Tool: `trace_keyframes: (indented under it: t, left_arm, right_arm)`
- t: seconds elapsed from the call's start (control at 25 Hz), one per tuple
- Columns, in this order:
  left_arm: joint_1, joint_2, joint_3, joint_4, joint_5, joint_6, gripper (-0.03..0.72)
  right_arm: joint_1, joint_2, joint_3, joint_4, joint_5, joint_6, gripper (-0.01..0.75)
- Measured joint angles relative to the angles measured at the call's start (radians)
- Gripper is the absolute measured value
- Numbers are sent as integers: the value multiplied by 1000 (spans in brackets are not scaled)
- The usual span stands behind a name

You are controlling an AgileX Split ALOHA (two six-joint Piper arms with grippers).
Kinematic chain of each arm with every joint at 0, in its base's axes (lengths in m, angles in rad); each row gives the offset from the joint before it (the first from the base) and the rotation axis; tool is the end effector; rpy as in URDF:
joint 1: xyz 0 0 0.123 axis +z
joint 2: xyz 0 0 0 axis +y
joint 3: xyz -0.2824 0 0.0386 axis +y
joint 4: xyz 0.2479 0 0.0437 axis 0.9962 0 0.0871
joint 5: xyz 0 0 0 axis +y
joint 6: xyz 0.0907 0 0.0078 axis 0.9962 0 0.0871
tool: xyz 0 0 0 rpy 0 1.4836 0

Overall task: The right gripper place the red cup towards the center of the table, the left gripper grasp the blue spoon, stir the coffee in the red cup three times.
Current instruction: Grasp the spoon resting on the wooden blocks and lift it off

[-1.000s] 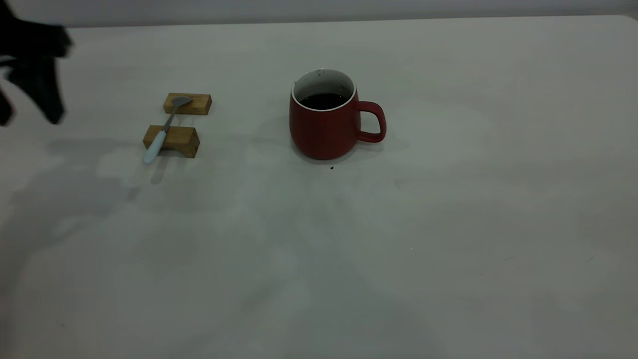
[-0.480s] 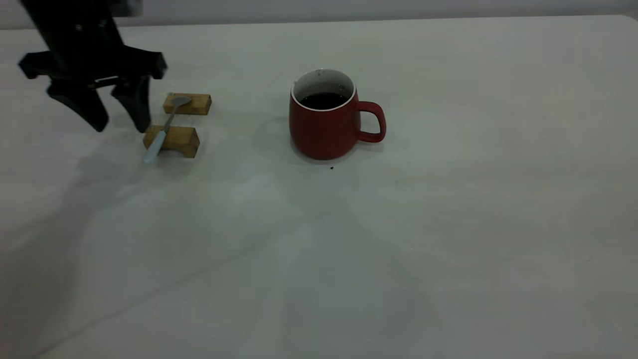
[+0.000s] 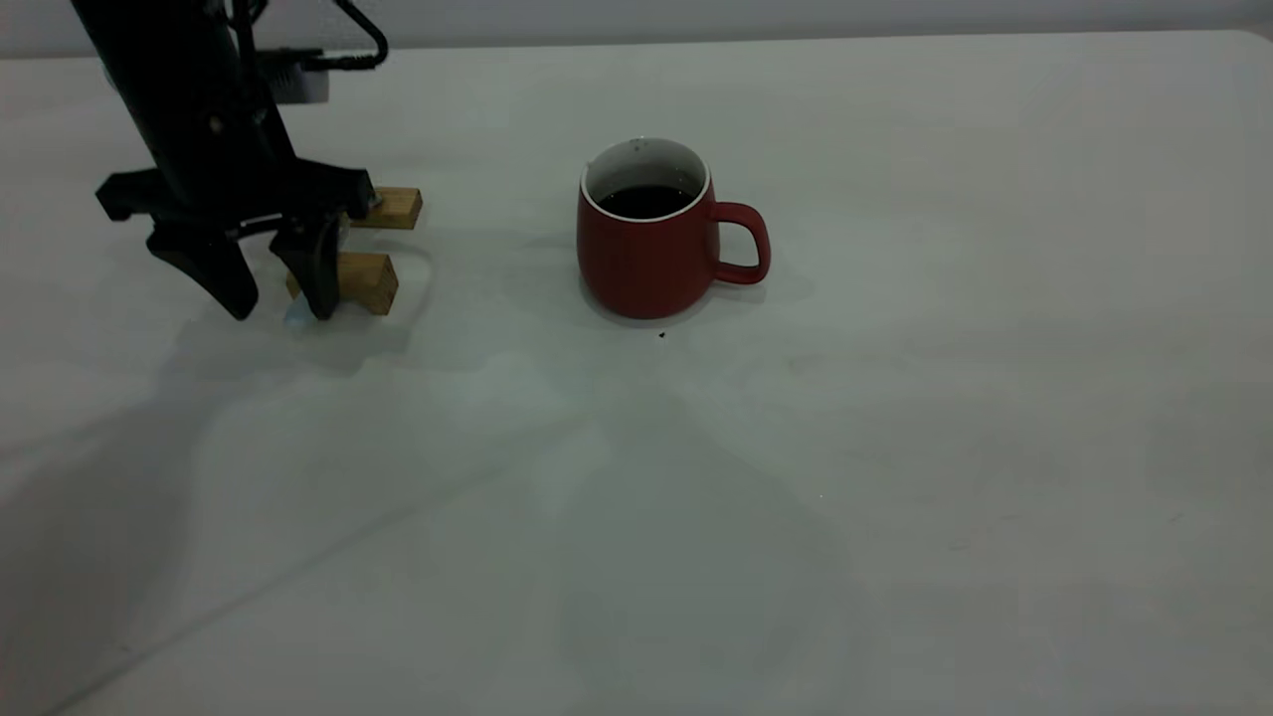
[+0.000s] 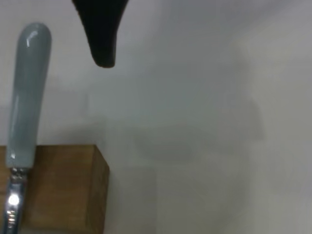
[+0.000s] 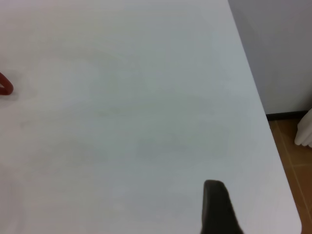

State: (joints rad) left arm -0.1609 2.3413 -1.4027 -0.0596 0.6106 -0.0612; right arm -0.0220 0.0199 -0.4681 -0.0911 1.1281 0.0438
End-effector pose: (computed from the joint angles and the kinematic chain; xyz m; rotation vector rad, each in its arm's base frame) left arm 0.4101 -0.0697 0.0341 0.0800 3.0356 -0.0739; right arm -0.0020 -0.0074 0.2634 0.0763 2.1599 -0.0989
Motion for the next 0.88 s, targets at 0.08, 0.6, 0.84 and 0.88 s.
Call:
trace_keyframes:
  t: [0.08, 0.6, 0.84, 0.88]
  left_arm:
    - [0, 18, -8, 0, -18, 0, 585]
    - [0, 80, -63, 0, -9, 0, 408]
    - [0, 80, -87, -3, 12, 0, 150]
    - [0, 78, -103, -11, 35, 0, 151]
  right_arm:
    - [0, 0, 0, 0, 0, 0, 492]
    - [0, 0, 0, 0, 0, 0, 492]
    - [0, 0, 0, 0, 0, 0, 492]
    - [0, 0, 0, 0, 0, 0, 492]
